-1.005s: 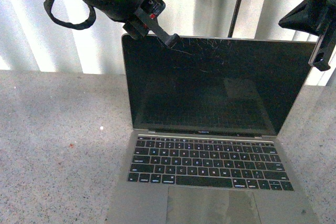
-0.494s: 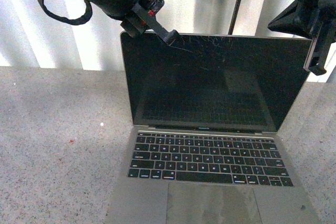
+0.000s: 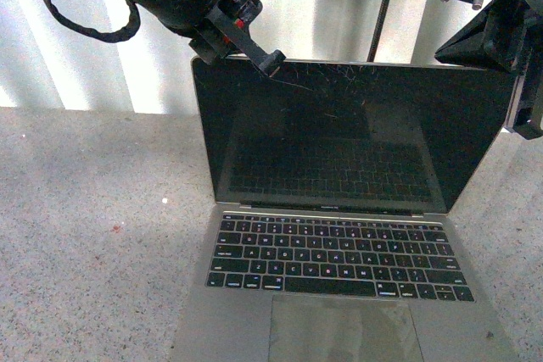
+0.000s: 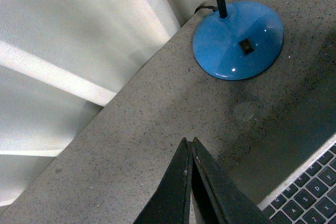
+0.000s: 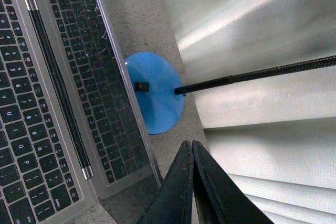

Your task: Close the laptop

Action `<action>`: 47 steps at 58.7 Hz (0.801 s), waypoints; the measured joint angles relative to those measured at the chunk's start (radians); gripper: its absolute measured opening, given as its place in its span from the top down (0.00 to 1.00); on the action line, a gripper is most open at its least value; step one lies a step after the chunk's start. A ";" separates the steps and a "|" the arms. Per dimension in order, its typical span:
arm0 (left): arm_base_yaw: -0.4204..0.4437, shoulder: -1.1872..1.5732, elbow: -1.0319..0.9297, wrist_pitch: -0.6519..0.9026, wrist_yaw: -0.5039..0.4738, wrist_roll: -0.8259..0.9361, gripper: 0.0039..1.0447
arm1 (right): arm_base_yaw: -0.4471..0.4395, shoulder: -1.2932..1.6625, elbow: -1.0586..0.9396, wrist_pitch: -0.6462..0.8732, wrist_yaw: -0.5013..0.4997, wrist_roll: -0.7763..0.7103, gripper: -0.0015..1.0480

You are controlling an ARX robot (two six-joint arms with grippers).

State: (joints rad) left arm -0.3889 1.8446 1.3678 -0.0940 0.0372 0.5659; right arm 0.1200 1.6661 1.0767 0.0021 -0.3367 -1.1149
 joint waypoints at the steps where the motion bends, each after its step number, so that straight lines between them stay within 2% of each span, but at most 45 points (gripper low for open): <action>1: 0.000 0.000 0.000 -0.001 0.000 0.001 0.97 | 0.000 0.000 0.000 0.000 0.001 0.000 0.97; 47: 0.001 -0.005 -0.024 -0.076 0.061 0.019 0.97 | 0.019 -0.034 -0.049 -0.079 -0.022 -0.023 0.97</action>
State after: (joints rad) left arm -0.3882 1.8393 1.3441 -0.1703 0.0986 0.5854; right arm 0.1387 1.6321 1.0279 -0.0769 -0.3584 -1.1381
